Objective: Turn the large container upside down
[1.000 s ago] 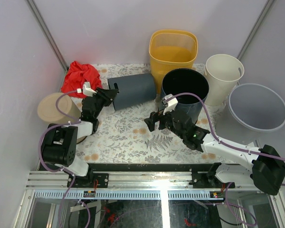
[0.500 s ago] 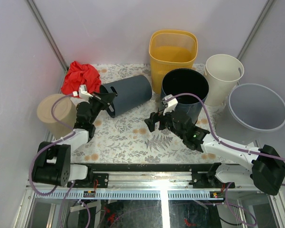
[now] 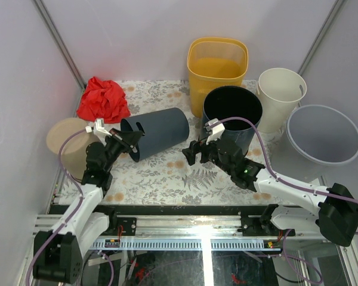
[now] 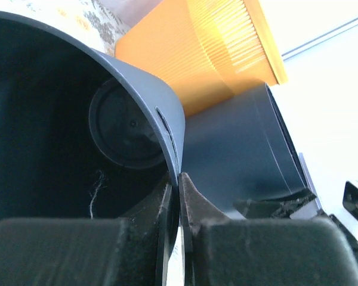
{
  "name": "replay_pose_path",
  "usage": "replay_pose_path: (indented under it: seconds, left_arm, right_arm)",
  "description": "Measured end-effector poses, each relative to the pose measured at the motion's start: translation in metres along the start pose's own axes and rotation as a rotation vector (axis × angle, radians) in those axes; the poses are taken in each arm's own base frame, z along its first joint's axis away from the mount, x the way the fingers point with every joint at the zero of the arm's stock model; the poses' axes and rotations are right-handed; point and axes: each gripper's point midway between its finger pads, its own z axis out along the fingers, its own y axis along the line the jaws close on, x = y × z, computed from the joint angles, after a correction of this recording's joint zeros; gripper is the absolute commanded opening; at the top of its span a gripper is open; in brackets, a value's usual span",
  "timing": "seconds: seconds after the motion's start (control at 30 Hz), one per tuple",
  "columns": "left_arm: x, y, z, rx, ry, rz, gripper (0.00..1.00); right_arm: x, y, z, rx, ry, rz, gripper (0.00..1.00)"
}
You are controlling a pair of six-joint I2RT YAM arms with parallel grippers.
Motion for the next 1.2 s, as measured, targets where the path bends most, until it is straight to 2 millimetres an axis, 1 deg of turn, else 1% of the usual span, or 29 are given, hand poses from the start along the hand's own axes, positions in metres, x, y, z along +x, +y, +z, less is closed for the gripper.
replay_pose_path:
  seconds: [0.13, 0.23, 0.4, 0.5, 0.6, 0.7, 0.93, 1.03, 1.2]
  left_arm:
    - [0.014, 0.000, -0.017, 0.004, 0.042, -0.007, 0.06]
    - [0.028, 0.002, -0.029, 0.007, 0.085, -0.017, 0.06]
    - [0.045, 0.006, -0.042, -0.004, 0.149, -0.035, 0.06]
    - [0.049, 0.006, -0.048, -0.011, 0.168, -0.035, 0.05]
    - [0.055, 0.006, -0.055, -0.015, 0.192, -0.037, 0.00]
    - [0.057, 0.003, -0.059, -0.002, 0.202, -0.034, 0.00]
    - [0.058, -0.015, -0.069, 0.071, 0.213, -0.015, 0.00]
    - [0.062, -0.018, -0.072, 0.082, 0.241, -0.020, 0.00]
    - [0.073, -0.028, -0.079, 0.131, 0.313, -0.034, 0.01]
  right_arm:
    - [0.000, -0.001, -0.002, 0.002, 0.003, -0.001, 0.99]
    - [-0.004, 0.000, -0.005, -0.002, -0.008, 0.002, 0.99]
    - [-0.005, 0.001, -0.006, -0.008, -0.009, 0.003, 0.99]
    - [-0.001, 0.002, -0.004, -0.015, 0.003, 0.003, 0.99]
    - [0.008, 0.001, 0.000, -0.012, 0.030, -0.001, 0.99]
    - [0.014, 0.002, 0.002, -0.015, 0.047, -0.003, 0.99]
    - [0.015, 0.002, 0.003, -0.020, 0.051, -0.003, 0.99]
    - [0.014, 0.002, 0.002, -0.020, 0.050, -0.003, 0.99]
    - [0.009, 0.004, 0.000, -0.025, 0.035, 0.000, 0.99]
